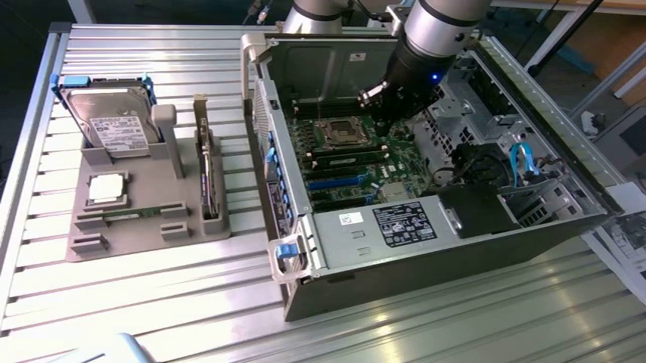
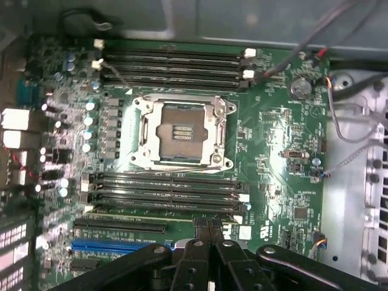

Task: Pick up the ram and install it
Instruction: 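Press down the ram until it locks into place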

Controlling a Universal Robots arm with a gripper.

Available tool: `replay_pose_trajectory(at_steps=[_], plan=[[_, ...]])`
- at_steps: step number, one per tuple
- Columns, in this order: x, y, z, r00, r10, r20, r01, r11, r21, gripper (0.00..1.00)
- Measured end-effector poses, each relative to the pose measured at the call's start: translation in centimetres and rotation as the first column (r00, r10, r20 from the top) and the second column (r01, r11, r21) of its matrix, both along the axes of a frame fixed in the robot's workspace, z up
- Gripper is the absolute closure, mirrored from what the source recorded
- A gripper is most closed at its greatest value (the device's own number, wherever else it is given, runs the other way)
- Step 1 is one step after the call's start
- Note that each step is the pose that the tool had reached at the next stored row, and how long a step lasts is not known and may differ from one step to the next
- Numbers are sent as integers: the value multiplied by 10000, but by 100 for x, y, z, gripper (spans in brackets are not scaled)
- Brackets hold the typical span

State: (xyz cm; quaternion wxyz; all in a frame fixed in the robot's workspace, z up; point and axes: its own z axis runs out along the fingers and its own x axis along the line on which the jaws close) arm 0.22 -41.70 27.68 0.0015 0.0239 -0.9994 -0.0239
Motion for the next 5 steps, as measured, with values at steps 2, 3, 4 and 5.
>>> replay_pose_trajectory(at_steps=[2,3,4,5], plan=[[0,0,0,10000,-1,0,1,10000,-1,90],[0,0,1,10000,-1,1,1,10000,-1,90],[0,0,0,10000,-1,0,1,10000,0,90],[0,0,0,10000,-1,0,1,10000,-1,90]])
